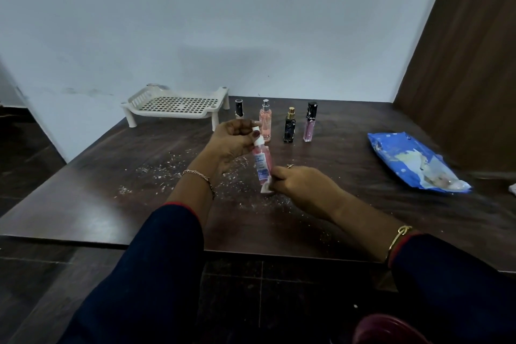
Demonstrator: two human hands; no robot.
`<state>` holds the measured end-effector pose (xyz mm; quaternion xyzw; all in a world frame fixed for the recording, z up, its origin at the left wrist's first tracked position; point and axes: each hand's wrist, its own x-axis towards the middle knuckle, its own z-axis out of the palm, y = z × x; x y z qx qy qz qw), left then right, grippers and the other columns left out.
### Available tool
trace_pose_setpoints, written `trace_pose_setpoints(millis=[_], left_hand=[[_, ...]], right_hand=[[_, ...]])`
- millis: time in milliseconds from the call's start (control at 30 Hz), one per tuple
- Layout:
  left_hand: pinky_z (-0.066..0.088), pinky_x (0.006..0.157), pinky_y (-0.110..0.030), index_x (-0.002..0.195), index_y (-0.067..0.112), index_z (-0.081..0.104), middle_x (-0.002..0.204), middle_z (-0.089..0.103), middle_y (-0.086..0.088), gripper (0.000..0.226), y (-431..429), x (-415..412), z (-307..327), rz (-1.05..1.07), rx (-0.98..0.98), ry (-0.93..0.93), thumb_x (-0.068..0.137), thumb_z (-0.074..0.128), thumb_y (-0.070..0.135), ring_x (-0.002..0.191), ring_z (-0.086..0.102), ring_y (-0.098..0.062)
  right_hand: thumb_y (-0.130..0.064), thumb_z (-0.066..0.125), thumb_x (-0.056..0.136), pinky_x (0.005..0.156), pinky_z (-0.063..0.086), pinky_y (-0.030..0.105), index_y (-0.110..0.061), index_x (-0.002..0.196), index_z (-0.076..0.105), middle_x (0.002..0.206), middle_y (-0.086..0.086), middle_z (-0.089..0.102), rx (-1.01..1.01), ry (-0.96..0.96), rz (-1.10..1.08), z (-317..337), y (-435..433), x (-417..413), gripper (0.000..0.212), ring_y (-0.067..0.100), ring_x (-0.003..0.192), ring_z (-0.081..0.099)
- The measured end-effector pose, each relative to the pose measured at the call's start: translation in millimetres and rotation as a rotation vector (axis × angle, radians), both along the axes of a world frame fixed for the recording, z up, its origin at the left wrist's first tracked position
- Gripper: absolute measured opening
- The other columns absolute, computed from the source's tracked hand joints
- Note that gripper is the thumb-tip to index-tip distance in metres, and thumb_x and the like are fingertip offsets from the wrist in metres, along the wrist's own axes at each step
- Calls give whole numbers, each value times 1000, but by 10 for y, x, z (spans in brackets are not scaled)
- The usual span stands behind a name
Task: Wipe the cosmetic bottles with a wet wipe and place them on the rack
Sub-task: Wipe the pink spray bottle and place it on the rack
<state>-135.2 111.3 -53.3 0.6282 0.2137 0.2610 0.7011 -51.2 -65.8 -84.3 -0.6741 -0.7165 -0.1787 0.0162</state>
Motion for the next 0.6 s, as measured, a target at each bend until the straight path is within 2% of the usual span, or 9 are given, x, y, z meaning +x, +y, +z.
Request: trace_pose_setpoints(millis=[67, 133, 233, 333, 400, 467, 600], left_hand=[[60, 71, -31, 106, 0, 64, 88, 68, -5, 24, -7, -18, 17, -2, 0, -1, 83, 60, -7, 82, 66, -16], [60, 70, -30, 105, 0, 64, 89, 68, -6, 23, -21, -43, 25, -7, 0, -8, 84, 60, -7, 82, 66, -15], [59, 68, -27, 105, 2, 65, 91, 70, -5, 23, -31, -94, 32, -40, 38, -18, 84, 59, -7, 79, 67, -13], [59, 70, -28, 102, 6, 66, 91, 70, -3, 24, -36, -129, 62, -65, 54, -4, 84, 59, -6, 76, 67, -11], [58, 72, -30, 103, 8, 66, 91, 71, -3, 23, -47, -137, 93, -74, 59, 22, 83, 62, -3, 73, 68, -10], [60, 65, -28, 106, 5, 65, 88, 71, -3, 26, -61, -140, 114, -76, 72, 47, 81, 65, 0, 70, 69, -10], [59, 58, -27, 113, -3, 60, 83, 67, -5, 34, -85, -132, 125, -31, 69, 34, 79, 64, -8, 68, 69, -10]], right_hand=[[-13, 62, 88, 77, 53, 31, -14, 120, 59, 118, 4, 57, -92, -2, -6, 14, -27, -1, 32, 22, 92, 63], [-15, 56, 91, 87, 48, 29, -14, 118, 60, 118, 2, 56, -107, 114, -40, 57, -68, 26, 27, 19, 98, 60], [-15, 60, 89, 84, 51, 31, -7, 100, 68, 99, 5, 61, 77, 413, -121, 154, -73, 85, 16, 12, 85, 55], [-7, 64, 85, 84, 52, 25, -9, 101, 69, 100, 2, 64, 299, 572, -209, 240, 27, 114, 17, 10, 87, 57], [-6, 64, 84, 84, 52, 25, -9, 104, 68, 103, 1, 63, 342, 552, -192, 281, 134, 79, 20, 10, 89, 57], [-8, 64, 85, 84, 51, 23, -9, 107, 67, 107, 2, 62, 333, 494, -152, 275, 222, 24, 22, 11, 91, 58], [-12, 64, 85, 85, 48, 22, -13, 106, 66, 110, 3, 62, 237, 326, -48, 157, 221, -77, 21, 14, 92, 60]])
